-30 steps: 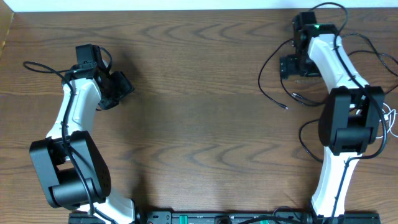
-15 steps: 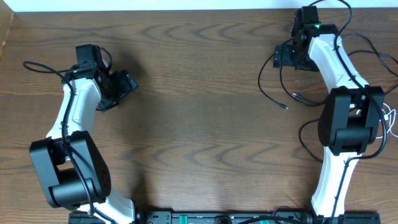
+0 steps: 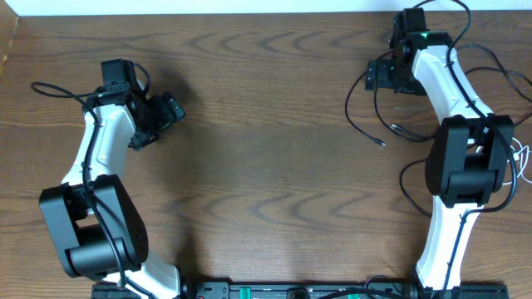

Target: Untangle cables

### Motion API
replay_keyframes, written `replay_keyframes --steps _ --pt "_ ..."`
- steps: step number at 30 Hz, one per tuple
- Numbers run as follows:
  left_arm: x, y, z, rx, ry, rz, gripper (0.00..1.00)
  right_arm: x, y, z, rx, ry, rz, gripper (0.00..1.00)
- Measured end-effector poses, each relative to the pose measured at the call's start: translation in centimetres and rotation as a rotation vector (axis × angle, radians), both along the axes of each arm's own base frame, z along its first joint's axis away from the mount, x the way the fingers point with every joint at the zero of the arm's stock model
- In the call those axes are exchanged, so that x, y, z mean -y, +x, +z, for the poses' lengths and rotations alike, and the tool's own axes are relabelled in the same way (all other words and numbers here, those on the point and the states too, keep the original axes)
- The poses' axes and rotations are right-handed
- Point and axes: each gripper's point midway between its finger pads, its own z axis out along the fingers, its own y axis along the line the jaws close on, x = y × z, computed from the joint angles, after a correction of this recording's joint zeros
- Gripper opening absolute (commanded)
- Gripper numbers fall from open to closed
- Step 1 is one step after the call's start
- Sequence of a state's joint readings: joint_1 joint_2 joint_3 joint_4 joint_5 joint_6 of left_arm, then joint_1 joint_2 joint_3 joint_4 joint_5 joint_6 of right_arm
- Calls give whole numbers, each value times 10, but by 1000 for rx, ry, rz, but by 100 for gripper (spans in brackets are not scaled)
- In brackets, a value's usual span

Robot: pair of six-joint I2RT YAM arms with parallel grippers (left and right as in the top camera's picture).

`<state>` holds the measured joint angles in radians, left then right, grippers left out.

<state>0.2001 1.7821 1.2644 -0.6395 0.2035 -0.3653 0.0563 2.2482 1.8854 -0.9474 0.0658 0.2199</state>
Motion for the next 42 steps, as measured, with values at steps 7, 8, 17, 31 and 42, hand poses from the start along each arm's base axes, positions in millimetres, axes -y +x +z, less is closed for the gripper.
replay_keyframes --steps 7,8,17,31,42 --pt "0 0 0 0 0 0 98 0 0 0 0 1 0 99" --pt "0 0 0 0 0 0 98 0 0 0 0 1 0 99" --pt "0 0 0 0 0 0 98 0 0 0 0 3 1 99" --pt "0 -1 69 176 36 0 98 -1 0 0 1 3 1 99" --pt "1 -10 125 323 74 -5 98 -1 0 0 1 3 0 99"
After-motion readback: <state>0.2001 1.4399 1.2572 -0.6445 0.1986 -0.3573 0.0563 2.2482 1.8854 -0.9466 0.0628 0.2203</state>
